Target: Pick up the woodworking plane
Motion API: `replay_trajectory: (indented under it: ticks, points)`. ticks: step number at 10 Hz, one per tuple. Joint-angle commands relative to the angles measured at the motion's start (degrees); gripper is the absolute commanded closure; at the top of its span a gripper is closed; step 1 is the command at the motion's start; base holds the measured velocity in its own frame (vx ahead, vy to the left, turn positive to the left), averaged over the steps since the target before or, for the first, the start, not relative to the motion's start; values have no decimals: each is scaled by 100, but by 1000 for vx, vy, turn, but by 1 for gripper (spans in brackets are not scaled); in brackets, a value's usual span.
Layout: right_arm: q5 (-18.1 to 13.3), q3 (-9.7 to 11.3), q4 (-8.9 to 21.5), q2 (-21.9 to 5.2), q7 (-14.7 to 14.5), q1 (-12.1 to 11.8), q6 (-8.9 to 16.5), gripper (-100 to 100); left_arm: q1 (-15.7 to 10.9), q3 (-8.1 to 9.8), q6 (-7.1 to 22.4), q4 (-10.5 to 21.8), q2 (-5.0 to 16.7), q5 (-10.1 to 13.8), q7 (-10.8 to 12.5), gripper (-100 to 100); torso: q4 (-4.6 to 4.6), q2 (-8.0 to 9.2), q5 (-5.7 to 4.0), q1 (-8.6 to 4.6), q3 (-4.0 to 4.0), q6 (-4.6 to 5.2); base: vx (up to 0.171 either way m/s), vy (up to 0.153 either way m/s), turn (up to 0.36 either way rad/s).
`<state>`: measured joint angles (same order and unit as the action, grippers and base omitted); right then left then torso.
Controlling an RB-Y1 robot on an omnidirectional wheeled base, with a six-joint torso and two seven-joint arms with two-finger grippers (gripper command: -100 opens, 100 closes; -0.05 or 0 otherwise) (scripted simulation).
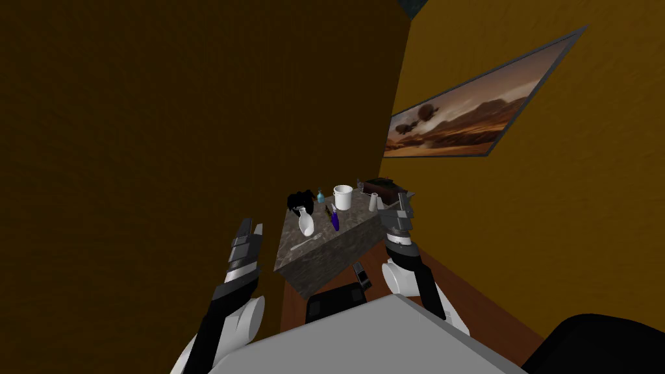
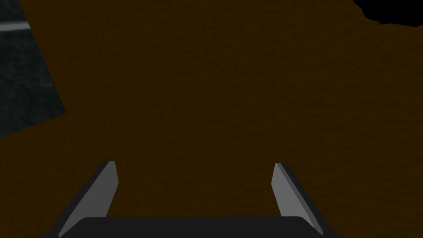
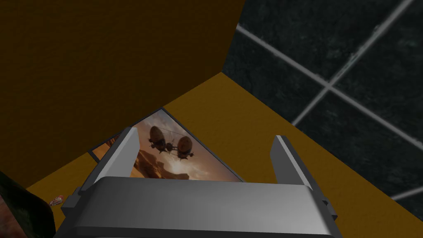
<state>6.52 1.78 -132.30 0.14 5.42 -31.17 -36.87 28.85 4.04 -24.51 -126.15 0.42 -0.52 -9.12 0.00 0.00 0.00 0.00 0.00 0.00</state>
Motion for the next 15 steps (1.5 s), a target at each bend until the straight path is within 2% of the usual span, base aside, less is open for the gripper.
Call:
replay_trajectory:
  ticks: [1, 5, 6, 7, 8, 9, 10, 11, 12, 13, 14, 15]
  points:
    - [0, 0, 0, 0, 0, 0, 0, 0, 11, 24, 101, 3, 190, 81, -51, -100, 0, 0, 0, 0, 0, 0, -42, -14, -81]
    - [0, 1, 0, 1, 0, 2, 1, 0, 134, 114, 686, 74, 856, 527, -343, -100, 12, 56, -3, -13, 32, 2, -137, -41, -166]
    - [0, 1, 0, 1, 0, 3, 1, 0, 134, 114, 722, 74, 910, 527, -343, -100, 14, 66, -3, -14, 38, 2, -128, -19, -54]
    - [0, 0, 0, 0, 0, 1, 0, 0, 191, 134, 909, 106, 1126, 686, -450, -100, 13, 56, -2, -5, 33, -1, -135, -5, -147]
    - [0, 0, 0, 0, 0, 2, 1, 0, 191, 134, 956, 106, 1126, 686, -450, -100, 12, 56, 0, 2, 32, 2, -106, -5, -72]
    - [0, 0, 0, 0, 0, 1, 0, 0, 257, 150, 1173, 145, 1348, 861, -567, -100, 11, 46, 1, 3, 28, -1, -124, -19, -175]
    - [0, 0, 0, 0, 0, 2, 1, 0, 257, 150, 1214, 145, 1348, 861, -567, -100, 11, 50, 0, 0, 29, 2, -113, -21, -73]
    - [0, 0, 0, 0, 0, 1, 0, 0, 328, 163, 1426, 188, 1571, 1051, -694, -100, 11, 46, 0, -1, 28, -1, -134, -34, -162]
    - [0, 1, 0, 0, 0, 2, 1, 0, 328, 163, 1493, 188, 1571, 1051, -694, -100, 12, 52, -1, -6, 30, 2, -120, -16, -87]
    - [0, 0, 0, 0, 0, 1, 0, 0, 401, 174, 1721, 236, 1794, 1253, -827, -100, 12, 49, 0, 1, 29, -2, -129, -48, -205]
    - [0, 1, 0, 0, 0, 2, 1, 0, 401, 174, 1787, 236, 1794, 1253, -827, -100, 12, 52, -2, -9, 30, 2, -108, -25, -84]
    - [0, 0, 0, 0, 0, 1, 0, 0, 475, 184, 1985, 286, 2014, 1464, -964, -100, 11, 45, -1, -1, 27, -2, -145, -32, -205]
